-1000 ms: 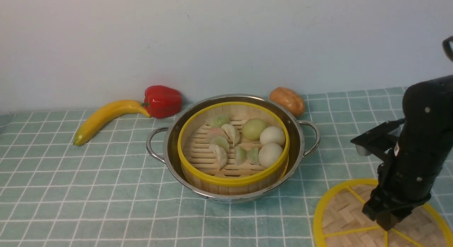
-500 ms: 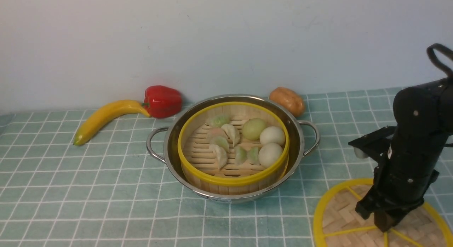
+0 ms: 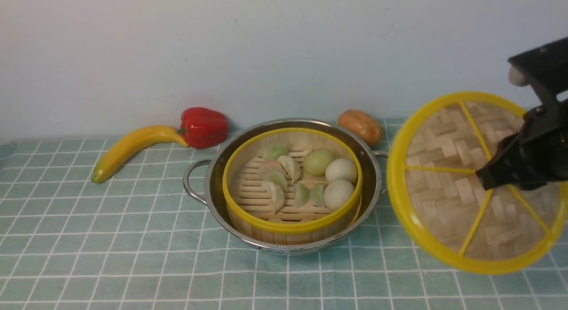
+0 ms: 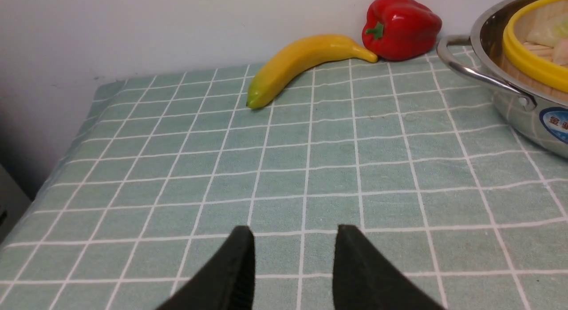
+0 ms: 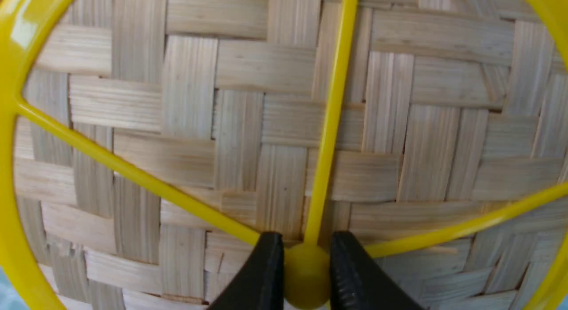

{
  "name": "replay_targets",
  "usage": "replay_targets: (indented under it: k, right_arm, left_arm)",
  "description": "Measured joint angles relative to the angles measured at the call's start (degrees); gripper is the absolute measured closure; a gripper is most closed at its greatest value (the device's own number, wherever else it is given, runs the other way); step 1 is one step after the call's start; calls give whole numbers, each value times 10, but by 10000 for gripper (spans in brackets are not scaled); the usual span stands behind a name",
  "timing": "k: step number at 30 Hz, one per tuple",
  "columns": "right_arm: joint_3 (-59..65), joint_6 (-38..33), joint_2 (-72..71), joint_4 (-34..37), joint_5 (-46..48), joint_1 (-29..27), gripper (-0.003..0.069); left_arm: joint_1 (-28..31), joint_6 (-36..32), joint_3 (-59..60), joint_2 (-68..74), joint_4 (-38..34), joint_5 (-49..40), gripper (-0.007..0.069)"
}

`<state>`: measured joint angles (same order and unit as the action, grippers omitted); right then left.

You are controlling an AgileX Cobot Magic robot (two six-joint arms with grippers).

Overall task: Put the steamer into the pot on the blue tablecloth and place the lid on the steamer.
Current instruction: 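Move the gripper down to the bamboo steamer lid and grasp its center knob, then place the bamboo steamer lid onto the steamer basket in the pot with the right gripper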

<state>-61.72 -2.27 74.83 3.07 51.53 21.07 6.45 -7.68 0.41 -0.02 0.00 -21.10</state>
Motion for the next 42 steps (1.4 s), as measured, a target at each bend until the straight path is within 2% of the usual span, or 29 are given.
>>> replay_targets:
  k: [4,5,9,16,21,29,42]
  right_arm:
    - [-3,-72,16,50,-29,45,512]
    - [-14,-98,39,59,-44,73,512]
    - [-74,-115,111,61,-80,110,512]
    - [-232,-117,222,56,-92,114,512]
    - [-309,-118,288,56,-64,114,512]
    - [-327,-118,321,54,-6,114,512]
    - [-332,-142,354,46,-44,114,513]
  left_arm:
    - [0,0,0,0,0,0,382]
    - [0,0,0,0,0,0,382]
    - [0,0,0,0,0,0,382]
    - [0,0,0,0,0,0,382]
    - [0,0,0,0,0,0,382]
    - [0,0,0,0,0,0,382]
    - [0,0,0,0,0,0,382]
